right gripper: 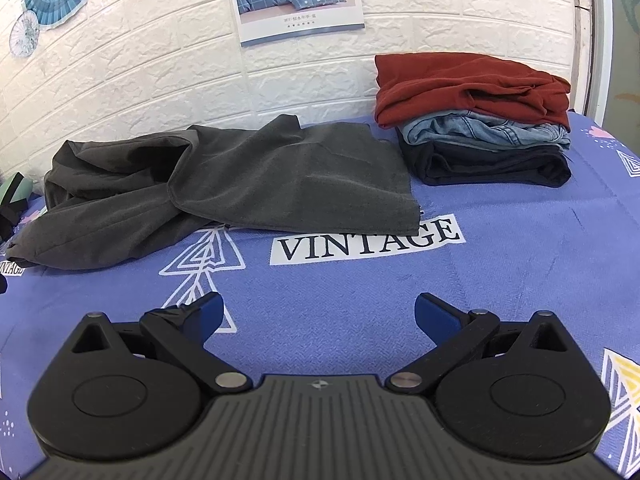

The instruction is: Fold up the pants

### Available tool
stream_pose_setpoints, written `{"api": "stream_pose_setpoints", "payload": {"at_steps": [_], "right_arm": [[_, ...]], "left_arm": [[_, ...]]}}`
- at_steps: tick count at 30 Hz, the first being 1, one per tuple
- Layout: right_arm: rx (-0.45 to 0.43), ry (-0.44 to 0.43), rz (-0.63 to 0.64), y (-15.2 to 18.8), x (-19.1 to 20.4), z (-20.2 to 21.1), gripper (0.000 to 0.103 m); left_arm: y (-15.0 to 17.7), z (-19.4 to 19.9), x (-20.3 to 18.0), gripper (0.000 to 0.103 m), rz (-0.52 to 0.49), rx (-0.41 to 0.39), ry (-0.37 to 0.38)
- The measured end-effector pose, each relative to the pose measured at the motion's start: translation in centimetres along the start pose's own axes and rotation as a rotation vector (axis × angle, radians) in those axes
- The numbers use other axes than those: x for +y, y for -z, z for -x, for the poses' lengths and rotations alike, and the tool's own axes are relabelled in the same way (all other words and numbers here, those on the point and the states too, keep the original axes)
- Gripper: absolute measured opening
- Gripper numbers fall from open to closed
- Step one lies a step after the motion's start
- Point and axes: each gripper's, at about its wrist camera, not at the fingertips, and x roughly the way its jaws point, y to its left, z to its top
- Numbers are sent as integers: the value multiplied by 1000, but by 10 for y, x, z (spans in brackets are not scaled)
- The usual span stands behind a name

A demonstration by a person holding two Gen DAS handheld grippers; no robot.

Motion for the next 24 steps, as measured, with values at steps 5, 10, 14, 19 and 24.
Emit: {"api": "stream_pose_setpoints", "payload": {"at_steps": [5, 10, 14, 19, 24], "right_arm": [[1, 0, 1, 0, 1, 0, 103], [0, 0, 1, 0, 1, 0, 103], [2, 0, 1, 0, 0, 1, 103], [1, 0, 2, 0, 1, 1, 103], [1, 0, 2, 0, 1, 1, 103]], "left_arm": [[1, 1, -2, 103, -5, 0, 6], [0, 1, -2, 103, -6, 2, 11], [1, 1, -2, 103, -8, 4, 13], [1, 1, -2, 103, -7, 4, 12], [2, 2, -1, 103, -4, 6, 12]]}}
